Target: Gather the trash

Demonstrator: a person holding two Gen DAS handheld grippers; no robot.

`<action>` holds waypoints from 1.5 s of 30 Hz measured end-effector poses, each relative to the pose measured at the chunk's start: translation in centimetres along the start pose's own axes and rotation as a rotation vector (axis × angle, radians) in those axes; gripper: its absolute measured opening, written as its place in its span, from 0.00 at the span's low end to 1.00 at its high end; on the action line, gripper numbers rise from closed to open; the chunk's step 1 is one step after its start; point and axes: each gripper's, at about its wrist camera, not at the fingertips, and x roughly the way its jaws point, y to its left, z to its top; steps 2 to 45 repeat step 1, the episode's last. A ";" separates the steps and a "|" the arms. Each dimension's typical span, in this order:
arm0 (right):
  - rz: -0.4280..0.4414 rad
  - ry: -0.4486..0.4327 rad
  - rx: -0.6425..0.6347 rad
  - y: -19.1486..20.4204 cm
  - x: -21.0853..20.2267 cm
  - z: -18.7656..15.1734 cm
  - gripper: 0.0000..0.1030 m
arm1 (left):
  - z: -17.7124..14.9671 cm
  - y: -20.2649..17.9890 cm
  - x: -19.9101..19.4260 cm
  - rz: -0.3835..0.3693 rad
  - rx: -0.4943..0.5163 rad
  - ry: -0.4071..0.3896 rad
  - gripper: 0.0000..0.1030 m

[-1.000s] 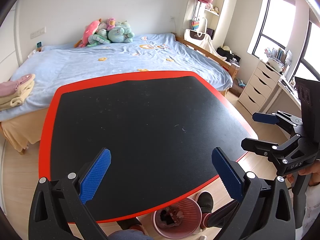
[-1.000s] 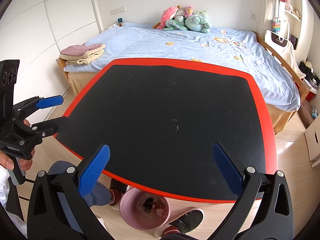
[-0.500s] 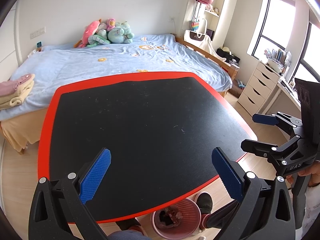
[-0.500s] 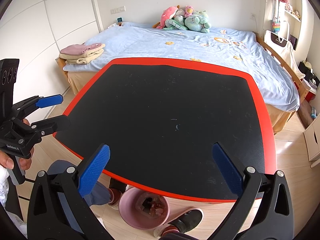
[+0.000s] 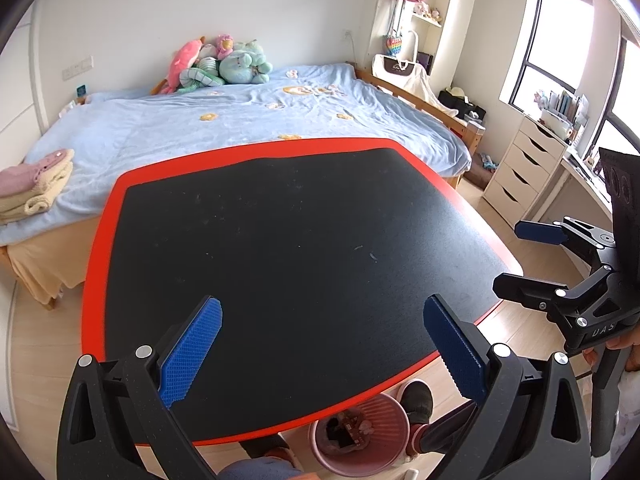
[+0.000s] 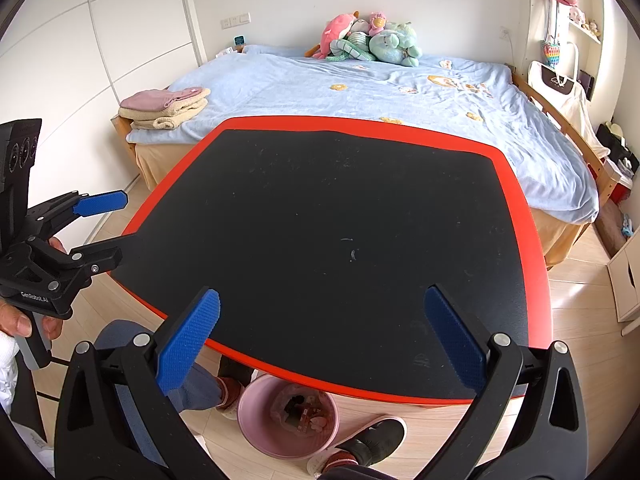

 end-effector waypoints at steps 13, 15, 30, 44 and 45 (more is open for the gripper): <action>-0.001 0.000 -0.001 -0.1 0.0 0.0 0.97 | 0.0 0.0 0.0 0.000 0.001 0.002 0.94; -0.001 0.000 -0.001 -0.1 0.0 0.0 0.97 | 0.0 0.0 0.0 0.000 0.001 0.002 0.94; -0.001 0.000 -0.001 -0.1 0.0 0.0 0.97 | 0.0 0.0 0.0 0.000 0.001 0.002 0.94; -0.001 0.000 -0.001 -0.1 0.0 0.0 0.97 | 0.0 0.0 0.0 0.000 0.001 0.002 0.94; -0.001 0.000 -0.001 -0.1 0.0 0.0 0.97 | 0.0 0.0 0.0 0.000 0.001 0.002 0.94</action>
